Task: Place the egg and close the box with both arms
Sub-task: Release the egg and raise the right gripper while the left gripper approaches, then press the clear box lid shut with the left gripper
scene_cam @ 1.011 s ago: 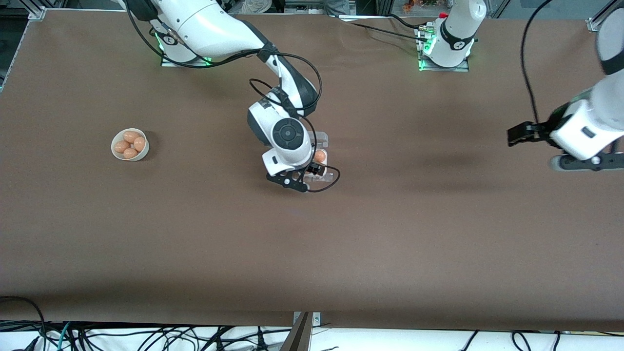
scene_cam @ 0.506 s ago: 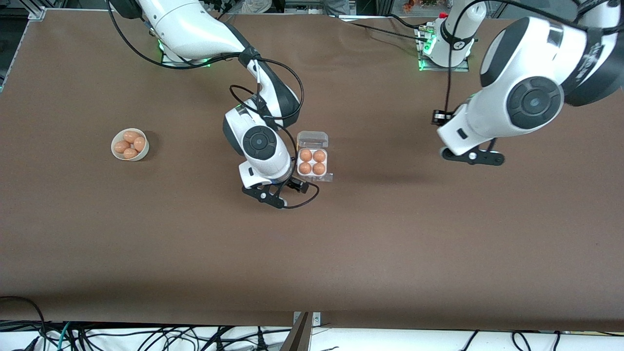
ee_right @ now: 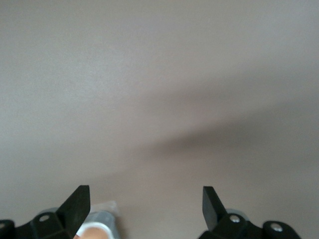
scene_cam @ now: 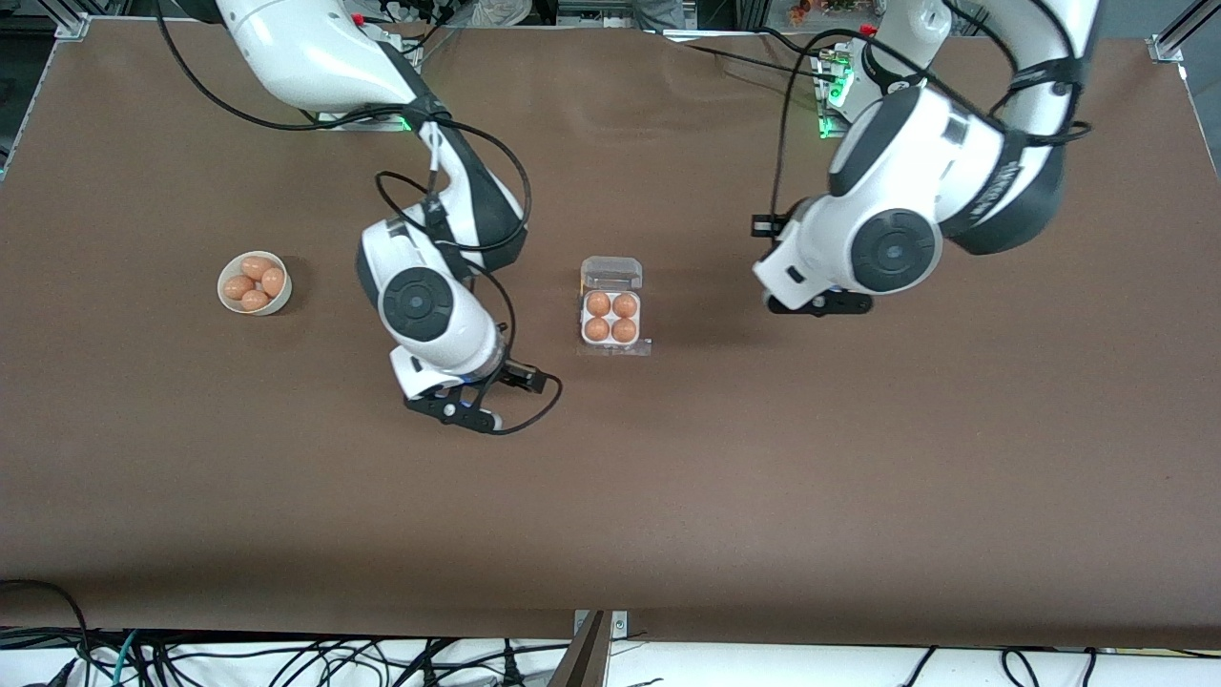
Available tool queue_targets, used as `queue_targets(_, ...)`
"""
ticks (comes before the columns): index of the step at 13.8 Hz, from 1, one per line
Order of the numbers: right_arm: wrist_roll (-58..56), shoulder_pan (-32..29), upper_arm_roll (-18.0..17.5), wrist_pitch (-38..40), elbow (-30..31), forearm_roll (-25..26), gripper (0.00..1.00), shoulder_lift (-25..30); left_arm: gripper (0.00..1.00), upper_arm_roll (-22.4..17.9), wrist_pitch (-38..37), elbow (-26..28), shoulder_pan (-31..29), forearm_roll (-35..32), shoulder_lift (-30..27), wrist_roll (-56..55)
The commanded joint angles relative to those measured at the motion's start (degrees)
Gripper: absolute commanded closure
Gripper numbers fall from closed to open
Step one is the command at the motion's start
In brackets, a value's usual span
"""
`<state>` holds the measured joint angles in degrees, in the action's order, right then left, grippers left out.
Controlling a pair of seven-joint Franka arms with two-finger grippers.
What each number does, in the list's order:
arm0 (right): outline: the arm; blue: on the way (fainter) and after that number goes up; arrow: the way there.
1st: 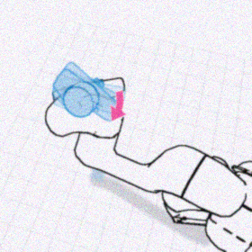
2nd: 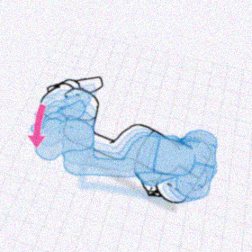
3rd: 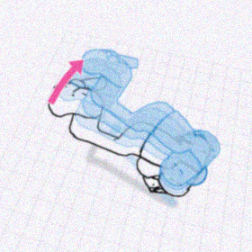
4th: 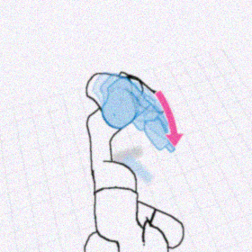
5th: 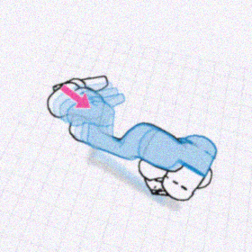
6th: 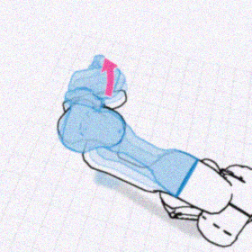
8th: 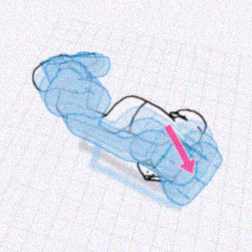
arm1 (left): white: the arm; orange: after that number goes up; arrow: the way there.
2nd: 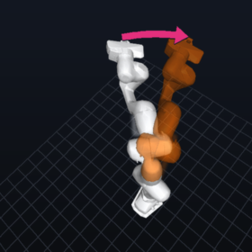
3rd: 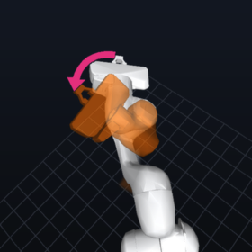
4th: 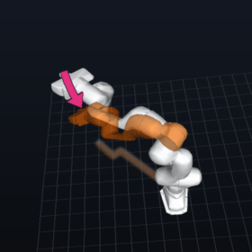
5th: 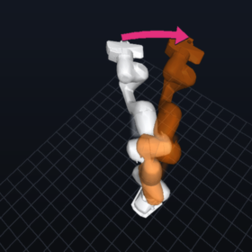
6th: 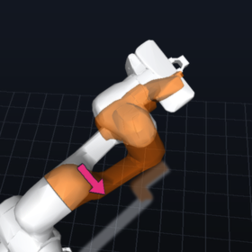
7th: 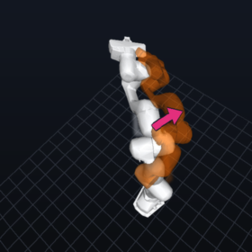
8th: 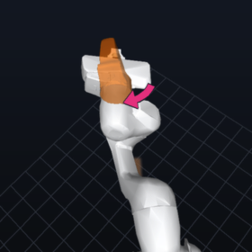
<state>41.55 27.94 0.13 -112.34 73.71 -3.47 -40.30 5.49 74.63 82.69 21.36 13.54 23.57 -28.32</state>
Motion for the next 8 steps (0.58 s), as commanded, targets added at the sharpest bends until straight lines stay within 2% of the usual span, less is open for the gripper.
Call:
queue_targets(1,-5.07,-1.65,1.0,5.27,0.47,0.39,0.0,3.63,0.9,-0.66,-0.02,-1.83,2.45,4.02,2.62,-2.79)
queue_targets(3,-10.23,-2.88,2.24,7.04,0.64,0.74,0.0,5.66,0.92,-0.66,3.31,-1.83,3.42,8.33,4.2,-4.01)
queue_targets(5,-17.61,-6.82,2.59,10.55,0.91,0.48,0.0,7.69,0.92,-0.66,5.34,-1.83,5.08,11.06,6.04,-4.99)
queue_targets(8,-29.12,-12.98,2.42,11.36,6.86,0.57,0.0,15.58,0.92,-0.66,7.09,-2.44,7.29,14.04,9.03,-4.81)
